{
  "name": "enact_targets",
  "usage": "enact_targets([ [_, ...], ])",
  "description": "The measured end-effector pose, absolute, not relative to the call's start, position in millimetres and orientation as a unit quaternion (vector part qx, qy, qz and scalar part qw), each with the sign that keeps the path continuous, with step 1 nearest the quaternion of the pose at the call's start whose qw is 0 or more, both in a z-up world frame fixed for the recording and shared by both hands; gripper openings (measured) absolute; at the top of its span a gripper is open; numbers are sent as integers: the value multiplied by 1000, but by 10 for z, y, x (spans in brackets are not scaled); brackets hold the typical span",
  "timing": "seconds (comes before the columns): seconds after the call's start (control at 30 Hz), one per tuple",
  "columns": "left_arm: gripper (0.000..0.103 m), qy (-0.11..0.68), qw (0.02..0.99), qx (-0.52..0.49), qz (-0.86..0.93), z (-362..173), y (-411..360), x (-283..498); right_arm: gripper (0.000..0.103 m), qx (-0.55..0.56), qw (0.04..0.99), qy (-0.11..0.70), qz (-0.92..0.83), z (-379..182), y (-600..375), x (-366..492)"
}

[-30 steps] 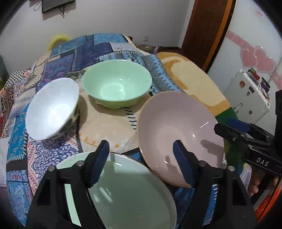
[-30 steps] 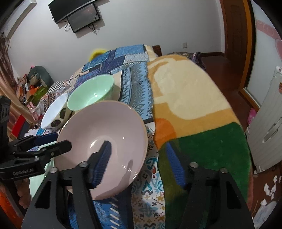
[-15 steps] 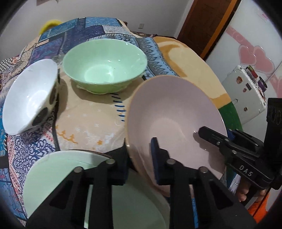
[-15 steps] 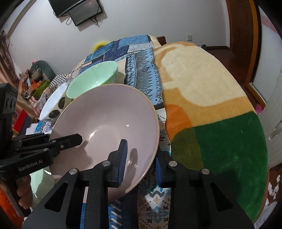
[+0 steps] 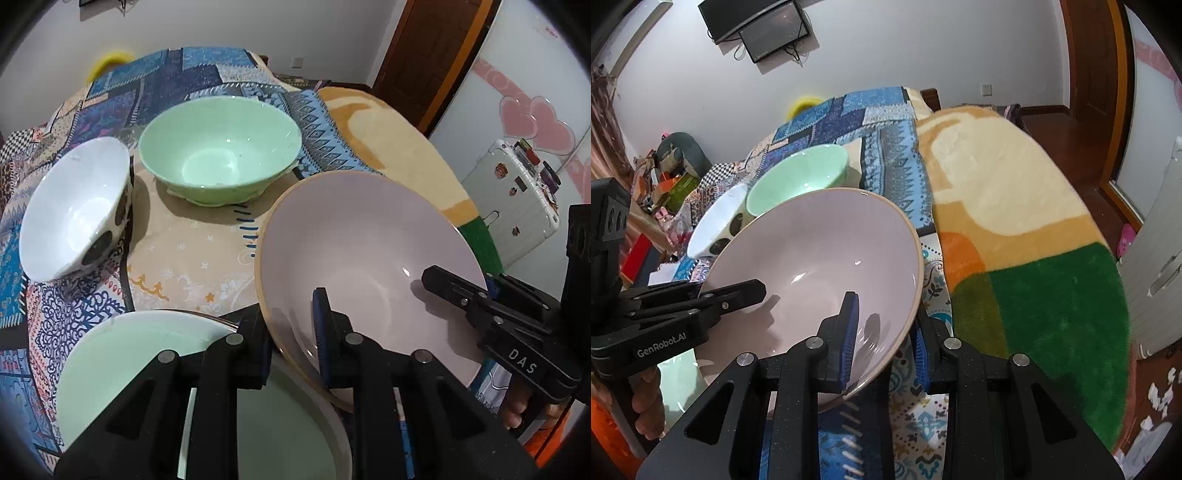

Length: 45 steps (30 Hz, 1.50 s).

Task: Organize plates and bowls
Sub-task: 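Lift the pink bowl with the left tool and carry it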

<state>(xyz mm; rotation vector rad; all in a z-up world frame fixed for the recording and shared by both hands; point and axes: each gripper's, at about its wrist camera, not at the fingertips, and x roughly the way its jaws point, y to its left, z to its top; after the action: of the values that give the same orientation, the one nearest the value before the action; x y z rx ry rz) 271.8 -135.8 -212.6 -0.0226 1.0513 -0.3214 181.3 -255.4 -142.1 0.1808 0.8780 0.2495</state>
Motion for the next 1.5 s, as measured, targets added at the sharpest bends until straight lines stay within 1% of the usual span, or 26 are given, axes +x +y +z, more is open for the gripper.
enact_targets([
  [0.4,19,464,873,-15,-152,-1716,-1216,2417,24,70,907,391,137,-1081,-2293,1657],
  [0.83,19,434,891,-32,-131,-1370,-705,1952,24,49,910,375,172,-916,-1749,1490],
  [1.17,19,419,901,-52,-98,-1218,-153,1560,24,36,902,369,222,-893,-1233,1387],
  [1.5,19,413,906,-77,-53,-1233,436,1239,24,11,887,381,262,-1010,-720,1337],
])
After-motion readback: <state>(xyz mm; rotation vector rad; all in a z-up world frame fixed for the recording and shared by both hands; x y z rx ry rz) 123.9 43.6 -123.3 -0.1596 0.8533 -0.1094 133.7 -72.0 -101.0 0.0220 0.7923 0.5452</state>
